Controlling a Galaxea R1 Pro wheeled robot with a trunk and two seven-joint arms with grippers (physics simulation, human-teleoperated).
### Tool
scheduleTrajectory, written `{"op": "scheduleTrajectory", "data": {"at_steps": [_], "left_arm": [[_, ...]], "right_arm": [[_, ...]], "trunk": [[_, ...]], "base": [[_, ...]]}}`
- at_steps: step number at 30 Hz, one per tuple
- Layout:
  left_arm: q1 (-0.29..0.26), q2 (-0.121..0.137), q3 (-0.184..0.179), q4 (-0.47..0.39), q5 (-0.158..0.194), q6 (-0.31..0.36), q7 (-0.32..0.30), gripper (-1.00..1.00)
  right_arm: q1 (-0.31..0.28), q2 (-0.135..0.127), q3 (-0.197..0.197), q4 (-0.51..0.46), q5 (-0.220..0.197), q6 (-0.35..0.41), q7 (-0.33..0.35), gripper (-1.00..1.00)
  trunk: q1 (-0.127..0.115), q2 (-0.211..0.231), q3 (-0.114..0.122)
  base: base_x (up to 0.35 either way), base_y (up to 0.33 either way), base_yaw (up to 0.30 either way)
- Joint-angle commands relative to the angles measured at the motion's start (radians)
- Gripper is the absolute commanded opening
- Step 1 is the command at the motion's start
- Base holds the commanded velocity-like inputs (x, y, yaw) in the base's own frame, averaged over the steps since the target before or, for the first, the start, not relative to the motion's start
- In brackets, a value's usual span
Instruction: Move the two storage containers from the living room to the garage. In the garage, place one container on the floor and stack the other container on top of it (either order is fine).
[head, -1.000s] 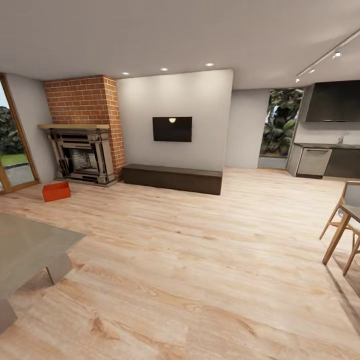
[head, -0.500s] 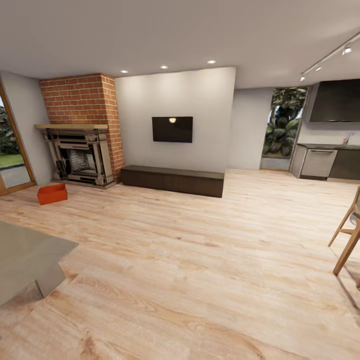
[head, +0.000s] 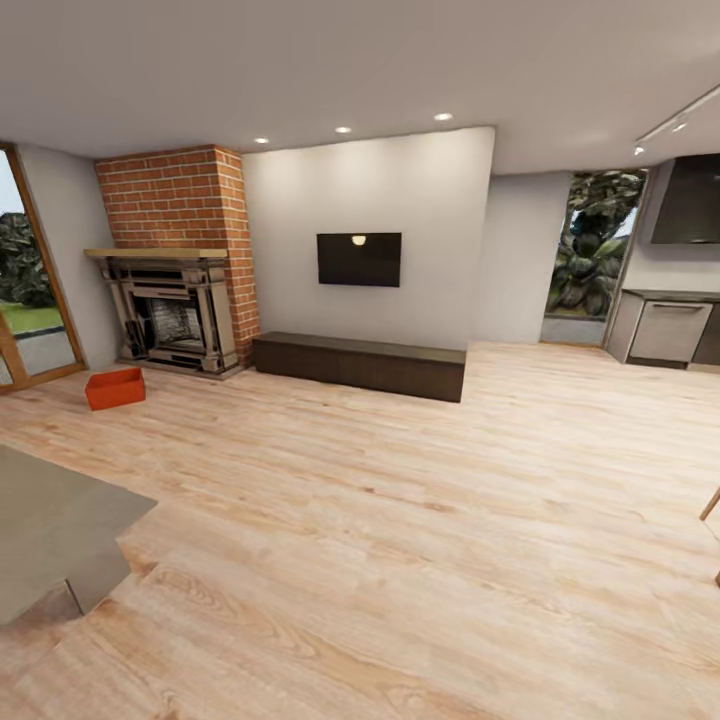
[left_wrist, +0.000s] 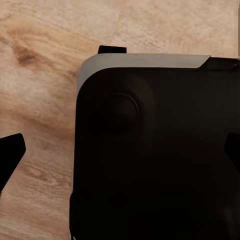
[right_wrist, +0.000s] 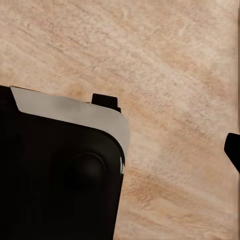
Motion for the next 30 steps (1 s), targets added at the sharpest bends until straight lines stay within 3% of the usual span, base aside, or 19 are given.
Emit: {"op": "scheduleTrajectory", "data": {"at_steps": [1,30], "left_arm": [[0.000,0.000,0.000,0.000,0.008,-0.003,0.000,1.00],[0.000,0.000,-0.001,0.000,0.008,-0.003,0.000,1.00]], "right_arm": [[-0.001,0.001,0.008,0.003,-0.008,-0.005,0.000,1.00],[-0.001,0.004,0.006,0.003,-0.009,-0.002,0.003,1.00]], "trunk": [[0.001,0.000,-0.001],[0.001,0.000,-0.001]], "base": [[0.321,0.000,0.025],[0.321,0.000,0.002]]}}
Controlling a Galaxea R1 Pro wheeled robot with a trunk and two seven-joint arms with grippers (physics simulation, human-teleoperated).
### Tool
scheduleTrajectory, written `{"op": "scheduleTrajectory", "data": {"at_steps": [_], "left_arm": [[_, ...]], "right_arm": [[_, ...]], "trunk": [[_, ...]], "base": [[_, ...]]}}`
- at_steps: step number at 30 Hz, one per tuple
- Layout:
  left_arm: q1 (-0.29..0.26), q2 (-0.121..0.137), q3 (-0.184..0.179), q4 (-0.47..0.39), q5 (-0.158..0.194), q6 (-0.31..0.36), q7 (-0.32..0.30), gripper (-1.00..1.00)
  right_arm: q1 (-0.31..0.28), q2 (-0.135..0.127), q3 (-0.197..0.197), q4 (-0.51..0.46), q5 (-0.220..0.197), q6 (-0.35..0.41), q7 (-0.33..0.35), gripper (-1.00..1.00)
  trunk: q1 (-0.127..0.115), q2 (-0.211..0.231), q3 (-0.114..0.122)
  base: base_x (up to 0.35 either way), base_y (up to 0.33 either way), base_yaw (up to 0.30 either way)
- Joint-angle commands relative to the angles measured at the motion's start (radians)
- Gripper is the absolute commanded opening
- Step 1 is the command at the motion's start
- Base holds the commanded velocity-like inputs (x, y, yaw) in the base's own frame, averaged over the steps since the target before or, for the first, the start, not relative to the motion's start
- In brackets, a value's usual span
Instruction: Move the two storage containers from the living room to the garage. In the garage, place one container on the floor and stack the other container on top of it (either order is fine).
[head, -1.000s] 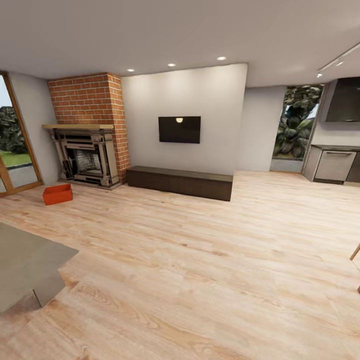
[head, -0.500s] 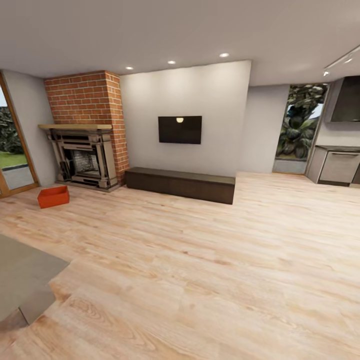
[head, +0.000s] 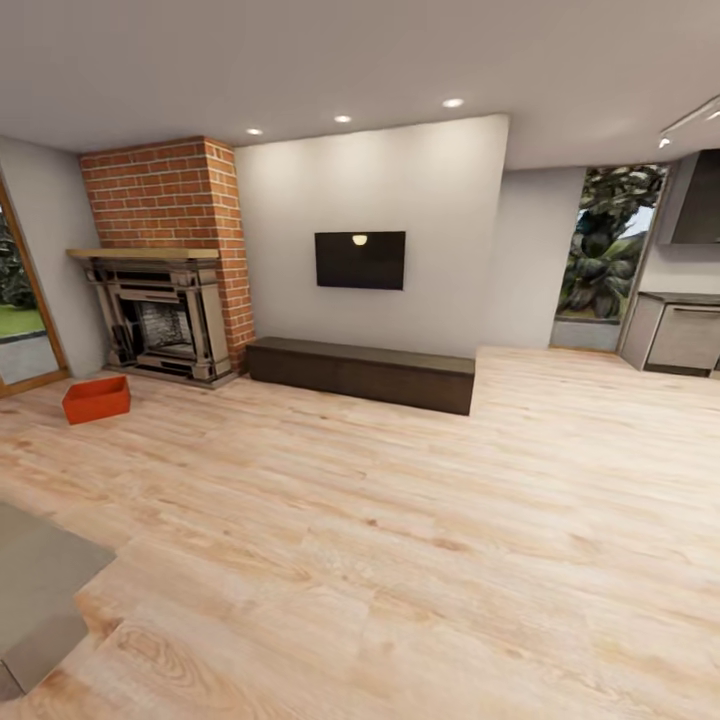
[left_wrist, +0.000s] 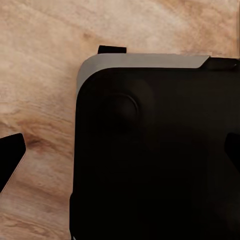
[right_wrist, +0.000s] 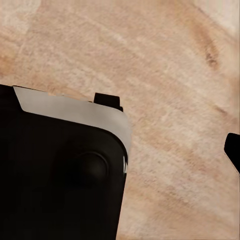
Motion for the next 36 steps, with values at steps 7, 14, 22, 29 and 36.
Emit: {"op": "scheduleTrajectory", "data": {"at_steps": [7,14,22,29,36], "left_arm": [[0.000,0.000,0.000,0.000,0.008,-0.003,0.000,1.00],[0.000,0.000,0.000,0.001,0.008,-0.003,0.000,1.00],[0.000,0.000,0.000,0.000,0.008,-0.003,0.000,1.00],[0.000,0.000,0.000,0.000,0.008,-0.003,0.000,1.00],[0.000,0.000,0.000,0.000,0.008,-0.003,0.000,1.00]], "right_arm": [[-0.001,0.000,0.008,0.003,-0.008,-0.006,0.000,1.00],[-0.001,0.001,0.008,0.003,-0.008,-0.005,0.000,1.00],[-0.001,0.002,0.008,0.003,-0.008,-0.005,0.000,1.00],[-0.001,0.000,0.008,0.003,-0.008,-0.005,0.000,1.00],[-0.001,0.000,0.008,0.003,-0.008,-0.006,0.000,1.00]], "trunk": [[0.001,0.000,-0.001],[0.001,0.000,-0.001],[0.001,0.000,-0.001],[0.001,0.000,-0.001],[0.001,0.000,-0.001]], "base": [[0.321,0.000,0.000],[0.321,0.000,0.000],[0.321,0.000,0.000],[0.321,0.000,0.000],[0.321,0.000,0.153]]}}
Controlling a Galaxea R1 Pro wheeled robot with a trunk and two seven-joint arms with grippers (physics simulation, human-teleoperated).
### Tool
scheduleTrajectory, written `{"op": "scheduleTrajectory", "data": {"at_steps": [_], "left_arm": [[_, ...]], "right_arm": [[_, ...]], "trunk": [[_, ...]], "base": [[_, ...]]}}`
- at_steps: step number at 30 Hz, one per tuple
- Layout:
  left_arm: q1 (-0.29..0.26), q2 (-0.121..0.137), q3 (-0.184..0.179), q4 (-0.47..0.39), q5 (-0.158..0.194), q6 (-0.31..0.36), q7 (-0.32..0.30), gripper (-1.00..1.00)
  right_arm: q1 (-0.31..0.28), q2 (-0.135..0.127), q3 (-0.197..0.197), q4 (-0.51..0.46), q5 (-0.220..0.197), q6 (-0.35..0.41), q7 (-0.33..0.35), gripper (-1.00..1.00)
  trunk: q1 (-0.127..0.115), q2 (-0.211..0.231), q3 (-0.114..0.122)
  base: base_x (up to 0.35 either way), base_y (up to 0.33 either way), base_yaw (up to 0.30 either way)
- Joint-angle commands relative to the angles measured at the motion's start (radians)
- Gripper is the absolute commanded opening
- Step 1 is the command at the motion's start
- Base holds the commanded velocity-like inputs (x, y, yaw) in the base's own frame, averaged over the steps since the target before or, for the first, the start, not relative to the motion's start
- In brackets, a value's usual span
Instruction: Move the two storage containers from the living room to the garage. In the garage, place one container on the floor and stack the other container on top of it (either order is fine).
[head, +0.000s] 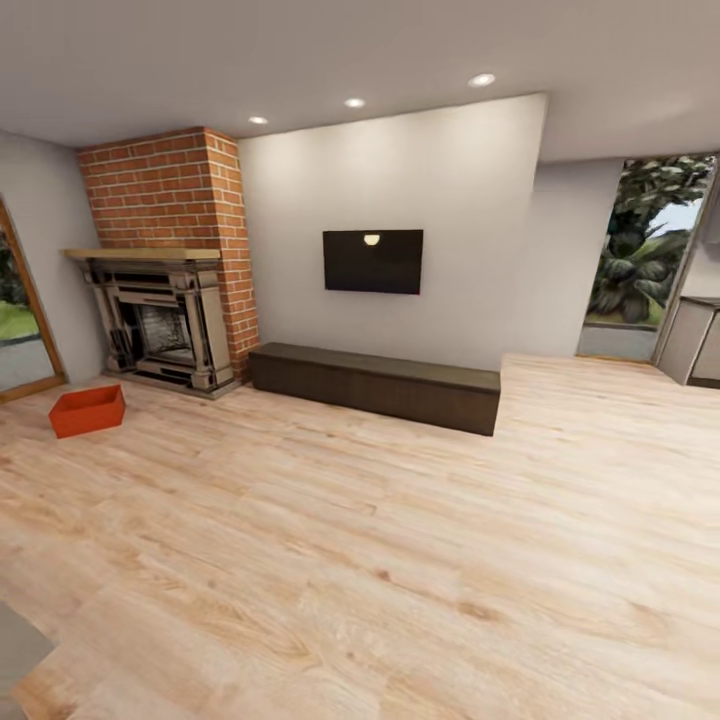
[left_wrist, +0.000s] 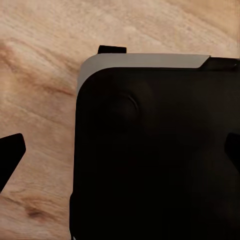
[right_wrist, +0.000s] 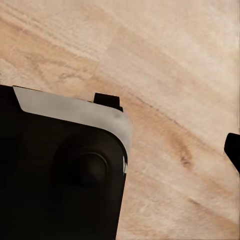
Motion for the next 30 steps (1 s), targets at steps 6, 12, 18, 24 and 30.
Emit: {"op": "scheduleTrajectory", "data": {"at_steps": [6,12,18,24,30], "left_arm": [[0.000,0.000,0.000,0.000,0.008,-0.002,0.000,1.00],[-0.001,0.000,0.000,0.001,0.008,-0.002,0.000,1.00],[-0.001,0.000,0.000,0.000,0.008,-0.002,0.000,1.00],[-0.001,0.000,0.000,0.000,0.008,-0.002,0.000,1.00],[-0.001,0.000,0.000,0.001,0.008,-0.002,0.000,1.00]], "right_arm": [[-0.001,0.001,0.008,0.003,-0.008,-0.005,0.000,1.00],[-0.001,0.000,0.008,0.003,-0.008,-0.005,0.000,1.00],[-0.001,-0.001,0.008,0.003,-0.008,-0.005,0.000,1.00],[-0.001,-0.003,0.008,0.003,-0.008,-0.007,0.000,1.00],[-0.001,-0.003,0.008,0.003,-0.008,-0.007,0.000,1.00]], "trunk": [[0.001,0.000,-0.001],[0.001,0.000,-0.001],[0.001,0.000,-0.001],[0.001,0.000,-0.001],[0.001,0.000,-0.001]], "base": [[0.321,0.000,0.264],[0.321,0.000,0.269],[0.321,0.000,0.269],[0.321,0.000,0.145],[0.321,0.000,0.010]]}}
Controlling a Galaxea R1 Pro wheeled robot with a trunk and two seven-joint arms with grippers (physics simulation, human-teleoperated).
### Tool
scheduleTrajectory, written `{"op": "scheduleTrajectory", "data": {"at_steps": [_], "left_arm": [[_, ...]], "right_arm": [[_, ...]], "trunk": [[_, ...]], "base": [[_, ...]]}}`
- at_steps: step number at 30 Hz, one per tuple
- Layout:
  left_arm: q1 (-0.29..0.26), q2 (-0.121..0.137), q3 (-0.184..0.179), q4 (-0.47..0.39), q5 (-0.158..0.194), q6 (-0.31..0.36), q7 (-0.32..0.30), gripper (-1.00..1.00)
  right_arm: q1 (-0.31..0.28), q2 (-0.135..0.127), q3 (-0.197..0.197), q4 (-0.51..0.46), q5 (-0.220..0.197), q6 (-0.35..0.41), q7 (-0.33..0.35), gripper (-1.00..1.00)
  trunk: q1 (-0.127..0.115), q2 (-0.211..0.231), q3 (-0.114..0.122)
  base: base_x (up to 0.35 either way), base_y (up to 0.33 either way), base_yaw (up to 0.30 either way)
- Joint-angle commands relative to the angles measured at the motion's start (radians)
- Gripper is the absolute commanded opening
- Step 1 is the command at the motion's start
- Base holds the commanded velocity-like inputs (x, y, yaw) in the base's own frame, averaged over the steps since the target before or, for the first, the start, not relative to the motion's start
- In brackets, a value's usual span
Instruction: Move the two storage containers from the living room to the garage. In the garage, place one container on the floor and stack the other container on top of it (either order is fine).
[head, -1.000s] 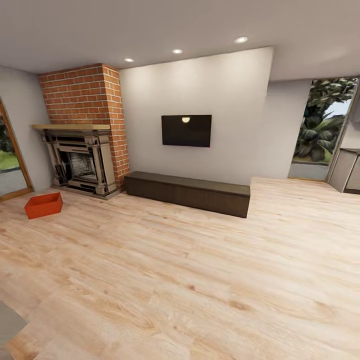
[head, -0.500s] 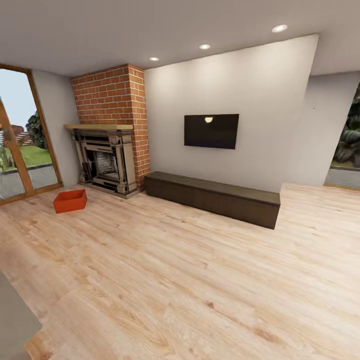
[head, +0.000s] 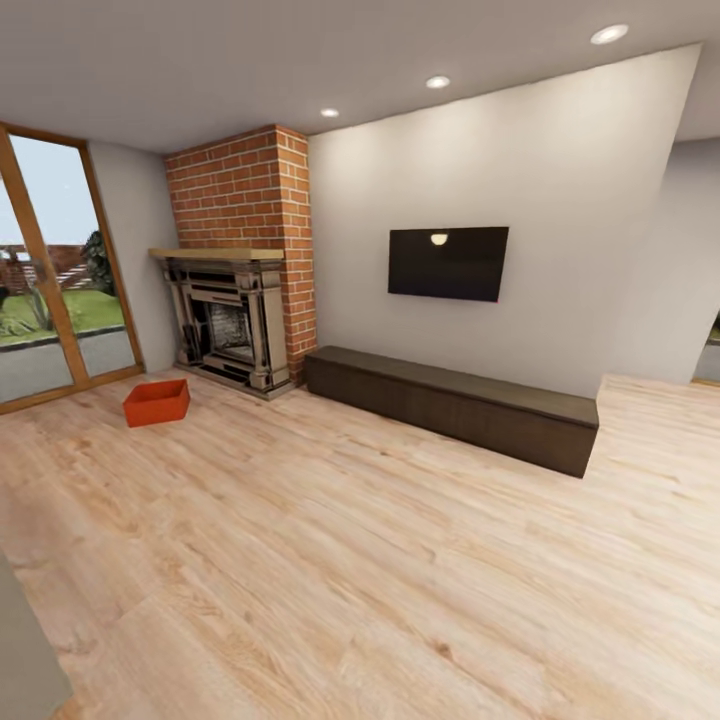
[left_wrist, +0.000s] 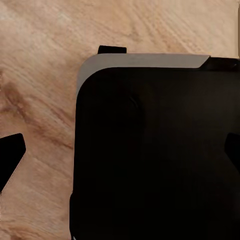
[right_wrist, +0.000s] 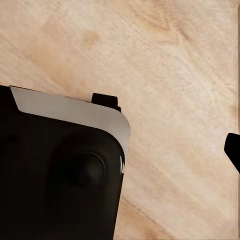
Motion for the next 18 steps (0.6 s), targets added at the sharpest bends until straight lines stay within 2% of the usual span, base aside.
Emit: {"op": "scheduleTrajectory", "data": {"at_steps": [1,14,18], "left_arm": [[0.000,0.000,0.000,0.000,0.008,-0.003,0.000,1.00],[0.000,0.000,0.000,0.000,0.008,-0.003,0.000,1.00],[0.000,0.000,0.000,0.000,0.008,-0.003,0.000,1.00]], "right_arm": [[-0.001,0.000,0.008,0.003,-0.008,-0.005,0.000,1.00],[-0.001,0.003,0.008,0.003,-0.008,-0.005,0.000,1.00],[-0.001,0.002,0.008,0.003,-0.008,-0.005,0.000,1.00]], "trunk": [[0.001,0.000,-0.001],[0.001,0.000,-0.001],[0.001,0.000,-0.001]], "base": [[0.321,0.000,0.002],[0.321,0.000,0.004],[0.321,0.000,0.187]]}}
